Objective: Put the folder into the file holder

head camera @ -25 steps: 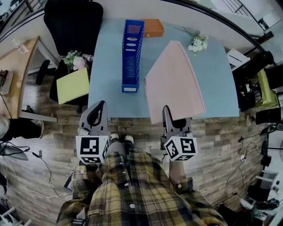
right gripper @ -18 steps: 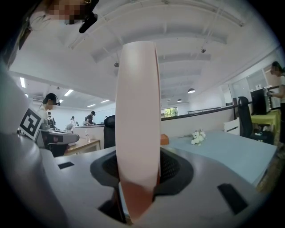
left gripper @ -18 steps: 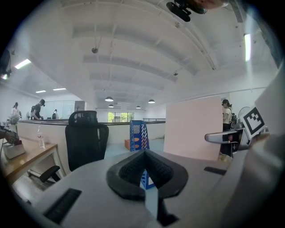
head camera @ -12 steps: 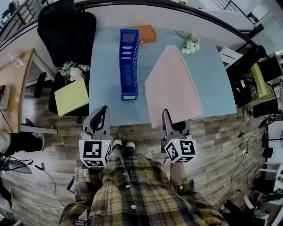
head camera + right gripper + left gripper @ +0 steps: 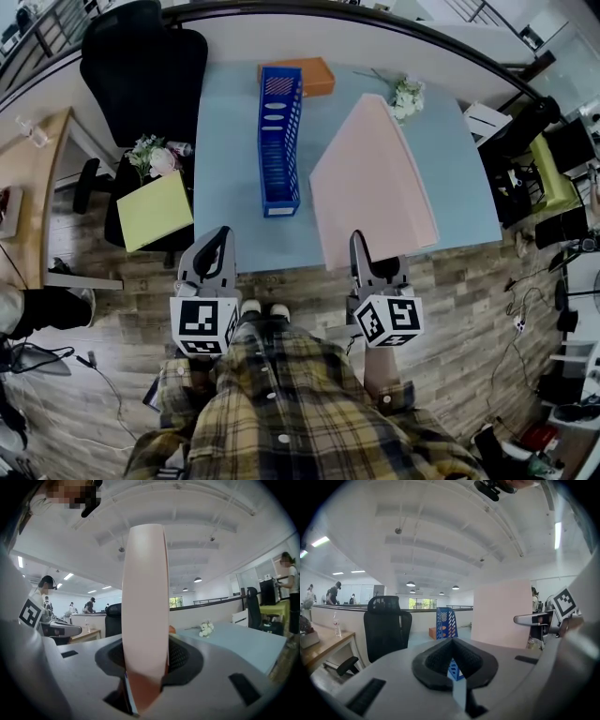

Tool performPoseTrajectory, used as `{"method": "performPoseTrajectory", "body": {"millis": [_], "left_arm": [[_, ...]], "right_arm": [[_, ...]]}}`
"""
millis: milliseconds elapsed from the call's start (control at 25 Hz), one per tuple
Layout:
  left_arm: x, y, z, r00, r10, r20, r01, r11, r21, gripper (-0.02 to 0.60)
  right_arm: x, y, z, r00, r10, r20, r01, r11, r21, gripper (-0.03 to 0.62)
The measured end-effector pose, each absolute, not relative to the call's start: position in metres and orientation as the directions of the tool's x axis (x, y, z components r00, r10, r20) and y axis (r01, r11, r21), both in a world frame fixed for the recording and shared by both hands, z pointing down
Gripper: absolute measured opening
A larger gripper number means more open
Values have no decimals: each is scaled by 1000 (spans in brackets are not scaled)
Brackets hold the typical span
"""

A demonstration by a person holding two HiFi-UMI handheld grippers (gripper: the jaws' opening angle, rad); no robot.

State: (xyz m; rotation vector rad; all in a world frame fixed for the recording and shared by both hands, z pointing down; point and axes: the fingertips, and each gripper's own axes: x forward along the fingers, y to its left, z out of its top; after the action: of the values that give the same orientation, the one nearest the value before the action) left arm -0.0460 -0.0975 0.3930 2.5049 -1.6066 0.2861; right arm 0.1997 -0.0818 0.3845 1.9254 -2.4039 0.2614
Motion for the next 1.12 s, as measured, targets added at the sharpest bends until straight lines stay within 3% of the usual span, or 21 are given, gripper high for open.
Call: {"method": "performPoseTrajectory", "body": {"millis": [1120], "left_arm": [[-62,-94,399,364,-898,247,-929,-371,22,-9]], "right_arm": [[139,-111,344,-359,-932,39,-926,351,-136,167]]}}
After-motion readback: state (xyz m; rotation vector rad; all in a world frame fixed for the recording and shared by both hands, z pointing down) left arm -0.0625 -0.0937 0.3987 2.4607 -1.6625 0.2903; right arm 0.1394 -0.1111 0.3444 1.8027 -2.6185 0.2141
